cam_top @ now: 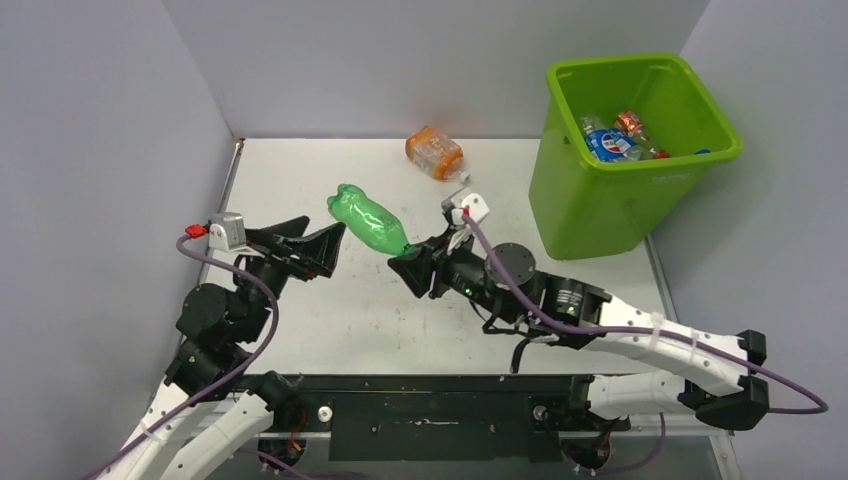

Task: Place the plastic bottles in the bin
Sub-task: Pick up the plastic bottle from the corner of the board.

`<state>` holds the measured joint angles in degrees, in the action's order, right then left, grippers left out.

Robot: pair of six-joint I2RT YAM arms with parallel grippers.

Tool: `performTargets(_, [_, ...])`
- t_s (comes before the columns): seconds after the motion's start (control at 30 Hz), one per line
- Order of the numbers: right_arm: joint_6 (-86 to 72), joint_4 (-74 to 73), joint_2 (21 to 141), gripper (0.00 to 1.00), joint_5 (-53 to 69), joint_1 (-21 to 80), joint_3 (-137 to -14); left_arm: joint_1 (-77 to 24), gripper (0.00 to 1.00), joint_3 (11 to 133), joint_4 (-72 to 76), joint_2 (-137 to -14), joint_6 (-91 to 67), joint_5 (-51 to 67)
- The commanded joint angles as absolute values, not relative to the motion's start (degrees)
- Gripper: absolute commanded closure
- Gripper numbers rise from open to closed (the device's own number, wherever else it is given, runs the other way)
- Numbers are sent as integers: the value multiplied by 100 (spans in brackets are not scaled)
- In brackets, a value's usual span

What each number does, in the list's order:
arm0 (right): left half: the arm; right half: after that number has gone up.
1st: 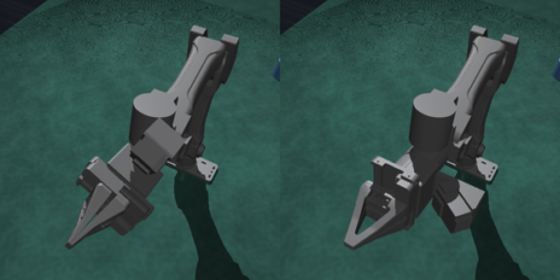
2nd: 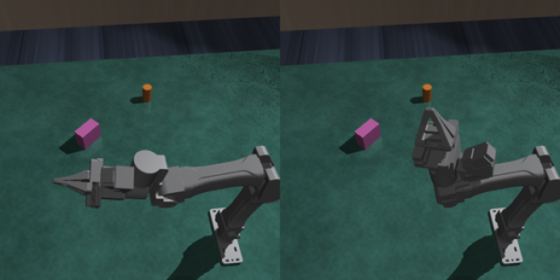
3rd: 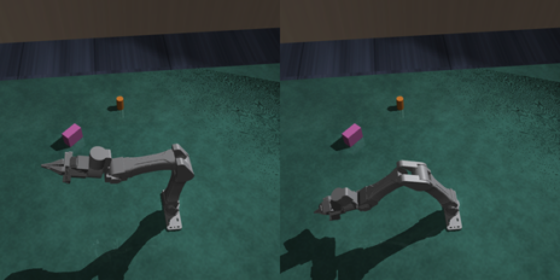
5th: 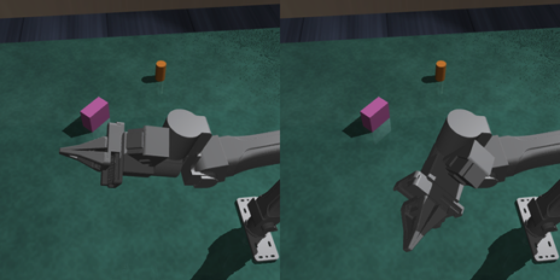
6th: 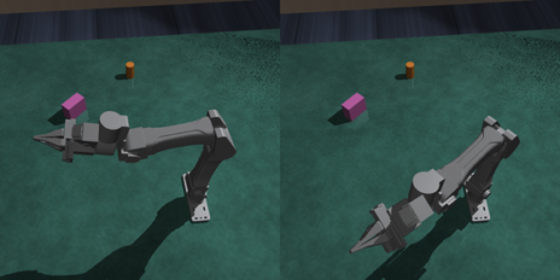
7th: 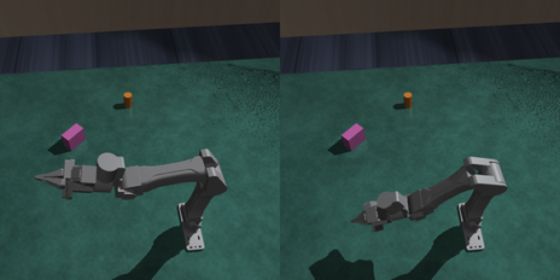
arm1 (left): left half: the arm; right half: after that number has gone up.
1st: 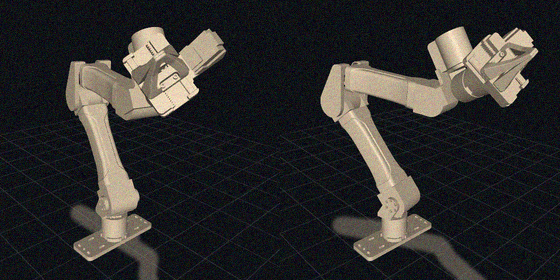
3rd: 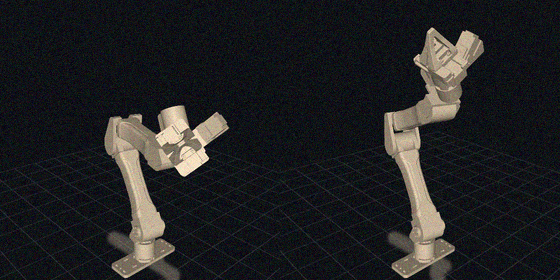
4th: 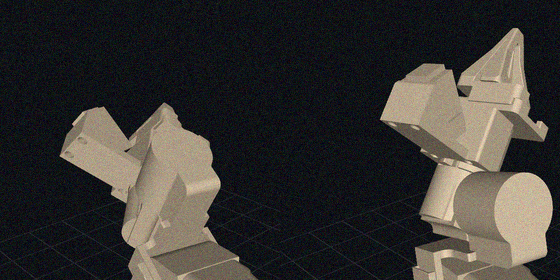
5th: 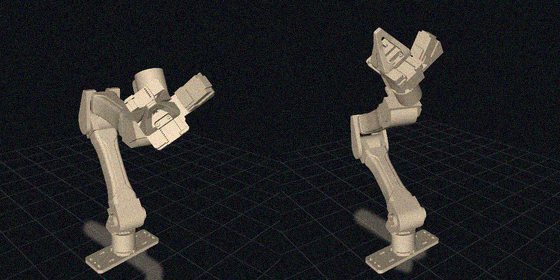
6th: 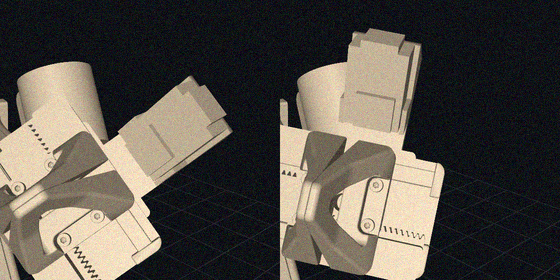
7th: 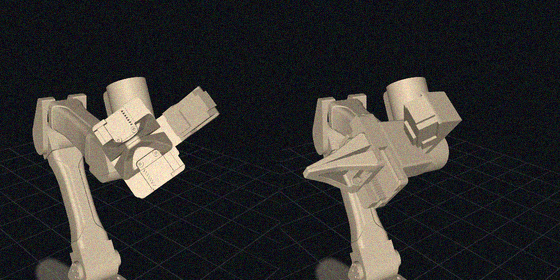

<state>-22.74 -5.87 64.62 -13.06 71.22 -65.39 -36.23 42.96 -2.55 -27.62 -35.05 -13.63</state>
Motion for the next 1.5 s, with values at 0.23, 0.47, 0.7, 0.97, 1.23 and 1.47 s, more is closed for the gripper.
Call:
performTargets(0.23, [-2215, -5389, 6580, 95, -1156, 7017, -9055, -3646, 4, 5244, -2029, -3140, 3014, 2197])
performTargets(0.47, [-2217, -5697, 7026, 95, -288, 6762, -9298, -4482, 4, 5463, -2180, -3640, 4235, 1766])
performTargets(0.7, [-2129, -5580, 7401, 95, 212, 6660, -9506, -6111, 4, 5277, -2253, -4059, 5036, 88])
performTargets(0.97, [-2109, -5671, 7517, 95, 339, 6636, -9834, -6434, 0, 4965, -1849, -4288, 5185, -770])
performTargets(1.23, [-2124, -5838, 7463, 95, 294, 6634, -10006, -6434, 12, 4791, -1284, -4397, 5031, -1179])
performTargets(1.47, [-2162, -5114, 7140, 92, 55, 6711, -9606, -6434, 67, 4729, -741, -4406, 4306, -1111])
